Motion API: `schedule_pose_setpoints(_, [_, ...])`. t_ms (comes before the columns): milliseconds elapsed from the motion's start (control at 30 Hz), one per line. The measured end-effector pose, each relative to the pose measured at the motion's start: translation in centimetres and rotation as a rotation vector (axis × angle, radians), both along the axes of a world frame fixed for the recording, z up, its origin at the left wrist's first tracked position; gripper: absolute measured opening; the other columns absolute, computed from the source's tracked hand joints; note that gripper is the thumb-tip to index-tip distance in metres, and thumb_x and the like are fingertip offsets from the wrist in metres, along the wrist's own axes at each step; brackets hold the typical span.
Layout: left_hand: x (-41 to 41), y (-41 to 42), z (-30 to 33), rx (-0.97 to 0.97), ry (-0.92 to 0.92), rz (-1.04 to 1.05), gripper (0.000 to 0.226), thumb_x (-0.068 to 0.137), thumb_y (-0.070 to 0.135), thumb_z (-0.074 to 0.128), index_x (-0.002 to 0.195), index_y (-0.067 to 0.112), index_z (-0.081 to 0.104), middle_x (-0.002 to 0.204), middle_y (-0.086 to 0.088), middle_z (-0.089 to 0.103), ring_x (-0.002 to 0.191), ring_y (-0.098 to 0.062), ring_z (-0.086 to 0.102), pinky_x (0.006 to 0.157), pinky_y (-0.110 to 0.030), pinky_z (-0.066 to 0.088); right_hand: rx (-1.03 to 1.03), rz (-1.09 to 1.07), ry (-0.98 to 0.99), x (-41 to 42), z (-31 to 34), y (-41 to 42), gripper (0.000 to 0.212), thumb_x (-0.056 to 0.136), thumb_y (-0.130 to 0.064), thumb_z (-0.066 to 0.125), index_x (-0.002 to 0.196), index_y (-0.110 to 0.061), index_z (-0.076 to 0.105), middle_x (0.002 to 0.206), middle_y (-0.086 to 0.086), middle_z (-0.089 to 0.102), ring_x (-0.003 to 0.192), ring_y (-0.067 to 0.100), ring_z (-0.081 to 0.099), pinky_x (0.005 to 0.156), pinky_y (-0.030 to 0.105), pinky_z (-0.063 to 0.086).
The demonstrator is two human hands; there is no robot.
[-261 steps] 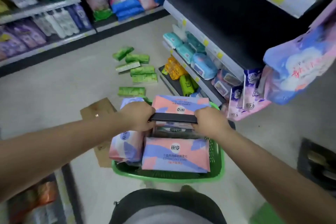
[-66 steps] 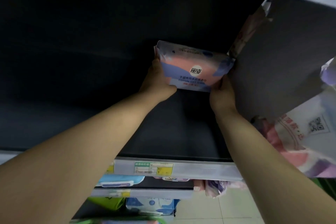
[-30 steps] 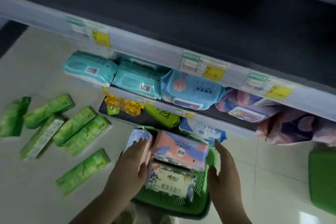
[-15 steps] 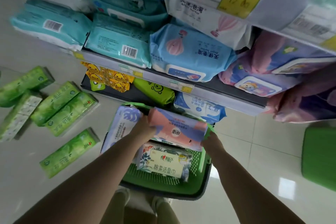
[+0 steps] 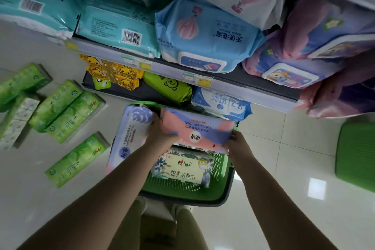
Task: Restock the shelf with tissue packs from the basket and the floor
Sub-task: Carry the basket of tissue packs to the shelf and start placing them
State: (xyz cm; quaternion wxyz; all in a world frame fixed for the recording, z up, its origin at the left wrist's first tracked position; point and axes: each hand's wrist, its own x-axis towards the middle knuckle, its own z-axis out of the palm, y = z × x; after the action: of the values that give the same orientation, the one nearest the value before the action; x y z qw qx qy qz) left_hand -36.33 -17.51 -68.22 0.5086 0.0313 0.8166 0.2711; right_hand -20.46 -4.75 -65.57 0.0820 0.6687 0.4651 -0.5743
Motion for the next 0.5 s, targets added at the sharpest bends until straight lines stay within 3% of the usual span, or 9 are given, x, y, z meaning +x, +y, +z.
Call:
schedule_pose_setpoints(33, [0.2, -0.4, 1.1, 0.04, -0.034, 0.025, 0.082, 0.073, 0.008, 0.069, 0.141, 0.014, 0.023, 0.13, -0.011, 0.045, 0.1, -0.022, 0.051, 0.056, -0.022, 0.042, 0.018, -0.01, 0.029, 0.1, 1.3, -0.2, 0.049, 0.08, 0.012, 0.043, 0.123, -0.01, 0.047, 0.113, 0.009, 0.059, 0.097, 0.025, 0.057, 0.08, 0.033, 0.048])
schedule_pose_setpoints(100, [0.5, -1.2, 4.0, 0.109, -0.037, 0.034, 0.063, 0.078, 0.004, 0.065, 0.132, 0.012, 0.034, 0.121, -0.008, 0.052, 0.093, -0.019, 0.053, 0.056, -0.02, 0.04, 0.054, -0.009, 0.099, 0.1, 4.3, -0.7, 0.042, 0.08, 0.007, 0.048, 0.115, -0.016, 0.047, 0.104, 0.002, 0.059, 0.089, 0.017, 0.057, 0.074, 0.027, 0.047])
schedule_pose_setpoints(200, [0.5, -2.4, 9.2, 0.243, 0.08, 0.035, 0.041, 0.08, 0.002, 0.064, 0.114, 0.016, 0.046, 0.097, 0.001, 0.059, 0.076, -0.003, 0.055, 0.055, -0.014, 0.042, 0.087, -0.029, 0.198, 0.2, 8.3, -1.7, 0.046, 0.07, 0.0, 0.055, 0.113, -0.015, 0.051, 0.112, 0.005, 0.063, 0.095, 0.021, 0.062, 0.085, 0.038, 0.052])
schedule_pose_setpoints(233, [0.4, -2.8, 10.9, 0.289, 0.116, 0.033, 0.037, 0.08, 0.001, 0.063, 0.105, 0.022, 0.047, 0.088, 0.007, 0.058, 0.068, 0.004, 0.055, 0.052, -0.008, 0.041, 0.087, -0.054, 0.228, 0.2, 9.7, -2.1, 0.045, 0.073, 0.005, 0.056, 0.115, -0.013, 0.052, 0.112, 0.006, 0.064, 0.094, 0.022, 0.064, 0.083, 0.038, 0.054])
schedule_pose_setpoints(300, [0.2, -3.5, 14.4, 0.346, 0.208, 0.026, 0.038, 0.08, 0.001, 0.064, 0.094, 0.03, 0.044, 0.079, 0.014, 0.054, 0.062, 0.008, 0.055, 0.051, -0.002, 0.039, 0.07, -0.131, 0.317, 0.0, 12.7, -2.7, 0.041, 0.081, 0.01, 0.053, 0.116, -0.011, 0.054, 0.104, 0.004, 0.067, 0.08, 0.015, 0.069, 0.063, 0.024, 0.056])
schedule_pose_setpoints(367, [0.0, -4.1, 17.7, 0.385, 0.304, 0.009, 0.039, 0.079, 0.01, 0.067, 0.093, 0.038, 0.044, 0.085, 0.014, 0.053, 0.069, 0.009, 0.054, 0.056, -0.001, 0.04, 0.057, -0.188, 0.4, -0.5, 15.9, -3.5, 0.037, 0.083, 0.01, 0.052, 0.115, -0.009, 0.055, 0.095, 0.001, 0.069, 0.067, 0.006, 0.069, 0.051, 0.015, 0.051])
schedule_pose_setpoints(433, [-0.1, -4.8, 20.8, 0.402, 0.35, 0.006, 0.038, 0.073, 0.027, 0.065, 0.106, 0.037, 0.05, 0.099, 0.009, 0.057, 0.084, 0.007, 0.055, 0.066, -0.004, 0.042, 0.069, -0.221, 0.452, -0.8, 18.9, -4.1, 0.037, 0.083, 0.011, 0.049, 0.114, -0.008, 0.055, 0.084, -0.004, 0.07, 0.059, 0.002, 0.067, 0.047, 0.013, 0.048])
schedule_pose_setpoints(500, [-0.2, -5.4, 23.4, 0.415, 0.377, 0.017, 0.057, 0.066, 0.035, 0.058, 0.122, 0.029, 0.048, 0.112, 0.004, 0.057, 0.094, -0.007, 0.057, 0.078, -0.022, 0.05, 0.099, -0.23, 0.498, -1.1, 21.7, -4.6, 0.038, 0.083, 0.013, 0.046, 0.112, -0.008, 0.055, 0.07, -0.011, 0.07, 0.052, 0.001, 0.064, 0.044, 0.012, 0.046])
